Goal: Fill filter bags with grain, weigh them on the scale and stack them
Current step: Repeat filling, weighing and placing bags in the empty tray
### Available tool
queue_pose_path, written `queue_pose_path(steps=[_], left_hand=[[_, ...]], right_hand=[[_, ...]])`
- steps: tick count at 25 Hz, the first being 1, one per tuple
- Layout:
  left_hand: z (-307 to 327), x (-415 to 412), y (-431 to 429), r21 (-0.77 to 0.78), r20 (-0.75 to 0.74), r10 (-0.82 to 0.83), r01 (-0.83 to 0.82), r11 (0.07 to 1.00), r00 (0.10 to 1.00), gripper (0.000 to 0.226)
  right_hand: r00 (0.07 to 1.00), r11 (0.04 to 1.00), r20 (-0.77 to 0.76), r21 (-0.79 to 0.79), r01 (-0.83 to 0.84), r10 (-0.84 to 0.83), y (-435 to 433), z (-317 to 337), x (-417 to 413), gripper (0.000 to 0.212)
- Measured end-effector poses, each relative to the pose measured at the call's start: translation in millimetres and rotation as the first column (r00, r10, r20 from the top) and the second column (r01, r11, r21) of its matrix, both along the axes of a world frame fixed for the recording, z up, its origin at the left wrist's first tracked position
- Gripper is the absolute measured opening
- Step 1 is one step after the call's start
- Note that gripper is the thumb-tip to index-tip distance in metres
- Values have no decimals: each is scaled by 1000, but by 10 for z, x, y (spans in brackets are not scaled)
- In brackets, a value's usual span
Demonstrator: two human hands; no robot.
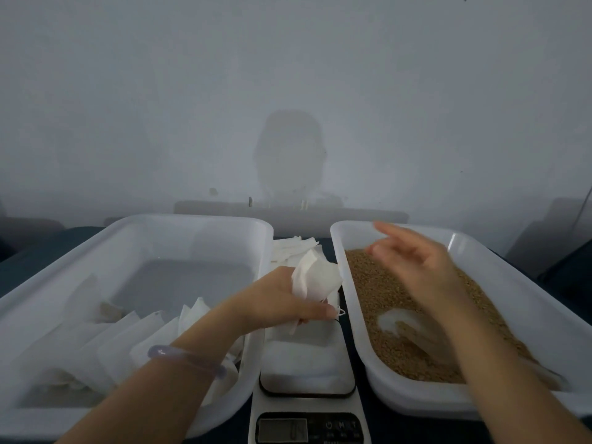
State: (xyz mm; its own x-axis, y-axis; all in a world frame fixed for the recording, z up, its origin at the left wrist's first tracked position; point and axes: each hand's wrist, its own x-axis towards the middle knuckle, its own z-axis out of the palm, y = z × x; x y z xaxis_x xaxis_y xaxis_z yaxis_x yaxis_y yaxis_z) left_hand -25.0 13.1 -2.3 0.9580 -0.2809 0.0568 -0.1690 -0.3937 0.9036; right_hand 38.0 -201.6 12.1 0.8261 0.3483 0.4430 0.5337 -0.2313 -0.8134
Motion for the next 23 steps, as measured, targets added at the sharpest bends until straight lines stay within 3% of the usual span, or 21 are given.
queue_pose_path(steps=[1,2,4,5,6,7,10,14,23], left_hand=[[15,-18,-1,-9,20,-22,22,1000,1000,21],[19,-28,-4,-48,22,-46,47,998,999,18],[33,-42,-24,-121,28,-51,54,991,998,34],[32,-40,-34,-127,32,-40,43,991,999,50],[17,-25,-49,-102,37,-23,27,994,999,62],[15,-22,-66,-69,39,-2,4,998,999,67],[-10,-11,-83,-95,41,25,-21,995,999,60],[-24,-29,-71,-160,94,1,14,987,996,33],[-69,20,-48,-135,77,143,-132,982,987,69]], right_hand=[[990,980,-10,-144,140,-142,-230,28,128,34],[970,890,-17,-402,215,-242,-500,24,249,35],[933,525,-137,-849,63,-333,-1020,-93,387,41],[904,368,-211,-928,-66,-372,-1208,-183,400,39],[881,277,-251,-950,-144,-401,-1331,-261,378,31],[877,249,-250,-956,-156,-410,-1402,-321,355,22],[902,302,-158,-953,-32,-402,-1400,-352,387,11],[919,343,-82,-937,61,-386,-1134,-206,540,19],[925,388,65,-895,220,-374,-481,-354,823,16]])
